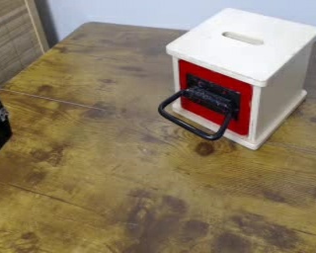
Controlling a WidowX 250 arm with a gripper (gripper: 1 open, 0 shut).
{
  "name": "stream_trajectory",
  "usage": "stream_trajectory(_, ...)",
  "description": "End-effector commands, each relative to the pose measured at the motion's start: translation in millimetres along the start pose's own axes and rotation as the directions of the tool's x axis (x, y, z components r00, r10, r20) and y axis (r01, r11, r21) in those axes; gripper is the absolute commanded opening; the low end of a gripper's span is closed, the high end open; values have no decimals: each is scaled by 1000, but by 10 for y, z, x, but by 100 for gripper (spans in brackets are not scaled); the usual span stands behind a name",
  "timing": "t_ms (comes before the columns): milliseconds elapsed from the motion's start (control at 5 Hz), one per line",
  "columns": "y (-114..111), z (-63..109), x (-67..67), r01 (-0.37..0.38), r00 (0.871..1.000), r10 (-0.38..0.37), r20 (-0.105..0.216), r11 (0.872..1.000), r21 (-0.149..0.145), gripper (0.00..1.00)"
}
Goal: Close the drawer
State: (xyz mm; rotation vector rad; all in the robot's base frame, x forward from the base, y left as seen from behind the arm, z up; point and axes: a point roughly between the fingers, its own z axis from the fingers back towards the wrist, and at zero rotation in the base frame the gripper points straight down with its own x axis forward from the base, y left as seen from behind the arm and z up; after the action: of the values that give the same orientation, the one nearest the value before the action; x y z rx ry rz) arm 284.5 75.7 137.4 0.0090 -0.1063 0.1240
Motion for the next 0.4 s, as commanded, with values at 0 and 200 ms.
stream_trajectory(0, 28, 128, 126, 17, 999, -17, 48, 1000, 4, 100)
stream_trajectory(200, 82, 141, 152, 38, 998, -38, 53, 999, 2, 100)
